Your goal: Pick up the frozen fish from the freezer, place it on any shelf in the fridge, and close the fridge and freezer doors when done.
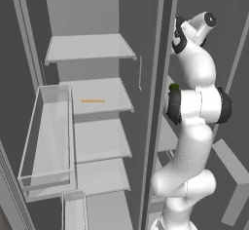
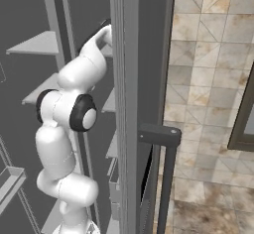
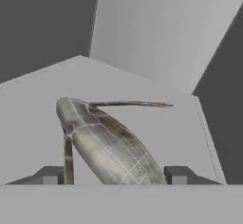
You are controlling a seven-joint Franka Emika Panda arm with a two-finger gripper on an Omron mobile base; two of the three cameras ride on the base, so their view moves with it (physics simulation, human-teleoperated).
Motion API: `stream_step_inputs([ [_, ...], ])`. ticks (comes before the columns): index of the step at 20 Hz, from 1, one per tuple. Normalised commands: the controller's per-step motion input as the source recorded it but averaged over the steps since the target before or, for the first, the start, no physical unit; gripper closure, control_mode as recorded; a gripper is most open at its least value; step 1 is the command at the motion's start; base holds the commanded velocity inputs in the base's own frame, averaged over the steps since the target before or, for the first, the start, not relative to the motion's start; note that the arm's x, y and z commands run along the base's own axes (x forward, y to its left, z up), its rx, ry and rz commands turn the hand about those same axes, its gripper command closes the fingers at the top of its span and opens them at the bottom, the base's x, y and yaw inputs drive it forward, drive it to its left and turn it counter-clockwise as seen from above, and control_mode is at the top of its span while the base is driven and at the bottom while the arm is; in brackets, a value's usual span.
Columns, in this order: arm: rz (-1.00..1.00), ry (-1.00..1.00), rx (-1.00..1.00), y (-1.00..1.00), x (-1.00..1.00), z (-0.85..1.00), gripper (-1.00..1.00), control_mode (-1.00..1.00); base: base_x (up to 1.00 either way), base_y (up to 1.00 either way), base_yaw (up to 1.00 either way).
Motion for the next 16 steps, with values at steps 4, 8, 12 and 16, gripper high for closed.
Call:
stream_step_inputs([
  [4,-0.05,-0.18,0.0,0.0,-0.61,0.04,1.0,-1.0,0.0,0.0,0.0],
  [8,0.0,-0.02,0.01,0.0,-0.84,0.39,1.0,-1.0,0.0,0.0,0.0],
  [12,0.0,0.0,0.03,0.0,-1.0,0.52,1.0,-1.0,0.0,0.0,0.0],
  [16,0.0,0.0,0.01,0.0,-1.0,0.51,1.0,-1.0,0.0,0.0,0.0],
])
